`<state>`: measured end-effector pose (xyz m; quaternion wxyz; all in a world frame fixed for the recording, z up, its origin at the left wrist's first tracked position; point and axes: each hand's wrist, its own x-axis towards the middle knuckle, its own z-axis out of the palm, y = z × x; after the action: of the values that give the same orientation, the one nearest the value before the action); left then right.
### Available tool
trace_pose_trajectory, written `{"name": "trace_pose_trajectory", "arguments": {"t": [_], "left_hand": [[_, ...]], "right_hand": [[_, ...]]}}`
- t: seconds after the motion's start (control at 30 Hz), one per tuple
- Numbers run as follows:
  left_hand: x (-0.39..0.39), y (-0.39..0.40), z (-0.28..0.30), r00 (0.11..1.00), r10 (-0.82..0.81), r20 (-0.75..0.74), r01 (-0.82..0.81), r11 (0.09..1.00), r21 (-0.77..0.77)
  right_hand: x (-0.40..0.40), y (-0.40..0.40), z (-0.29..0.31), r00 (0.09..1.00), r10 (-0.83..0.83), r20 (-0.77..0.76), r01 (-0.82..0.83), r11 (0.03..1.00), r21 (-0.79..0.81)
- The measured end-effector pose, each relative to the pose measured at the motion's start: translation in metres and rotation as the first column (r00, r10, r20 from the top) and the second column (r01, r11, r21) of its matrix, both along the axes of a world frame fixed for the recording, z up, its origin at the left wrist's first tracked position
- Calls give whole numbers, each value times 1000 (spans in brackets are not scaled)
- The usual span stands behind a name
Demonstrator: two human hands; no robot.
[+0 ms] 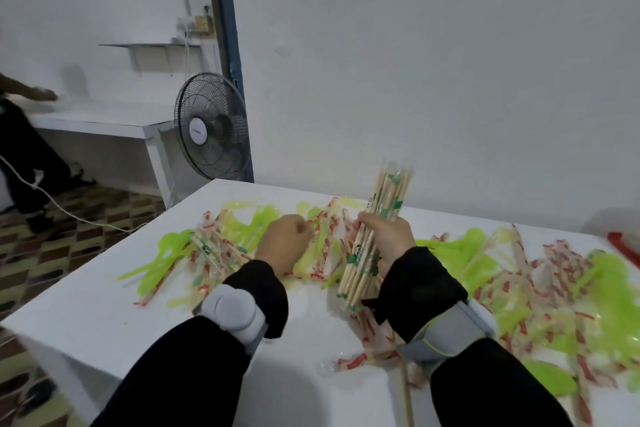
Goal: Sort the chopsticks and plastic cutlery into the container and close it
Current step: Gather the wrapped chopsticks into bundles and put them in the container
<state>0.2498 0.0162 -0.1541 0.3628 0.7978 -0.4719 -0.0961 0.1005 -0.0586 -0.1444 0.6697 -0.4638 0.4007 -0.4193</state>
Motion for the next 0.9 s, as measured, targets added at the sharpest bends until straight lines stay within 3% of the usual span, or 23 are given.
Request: {"name": "trace_pose_trajectory", "arguments": {"t": [0.07, 0.17, 0.43, 0.7, 0.9], "left_hand": [[27, 1, -3, 960, 204, 193, -227, 968, 108], [45, 2, -7, 920, 226, 321, -321, 903, 284], [41, -11, -4, 975, 180, 132, -219, 885, 411], [27, -11, 12, 987, 146, -65, -107, 907, 407], [30, -14, -9, 998, 52, -40, -33, 921, 388]], "right_hand": [[2, -10, -13, 1000, 27, -11, -27, 1000, -15], [-3, 11, 6, 994, 74, -84, -82, 993, -88], [1, 19, 11, 977, 130, -170, -161, 969, -185], [2, 19, 11, 963, 127, -238, -181, 959, -219], [16, 21, 13, 887, 218, -408, -316, 929, -190]]}}
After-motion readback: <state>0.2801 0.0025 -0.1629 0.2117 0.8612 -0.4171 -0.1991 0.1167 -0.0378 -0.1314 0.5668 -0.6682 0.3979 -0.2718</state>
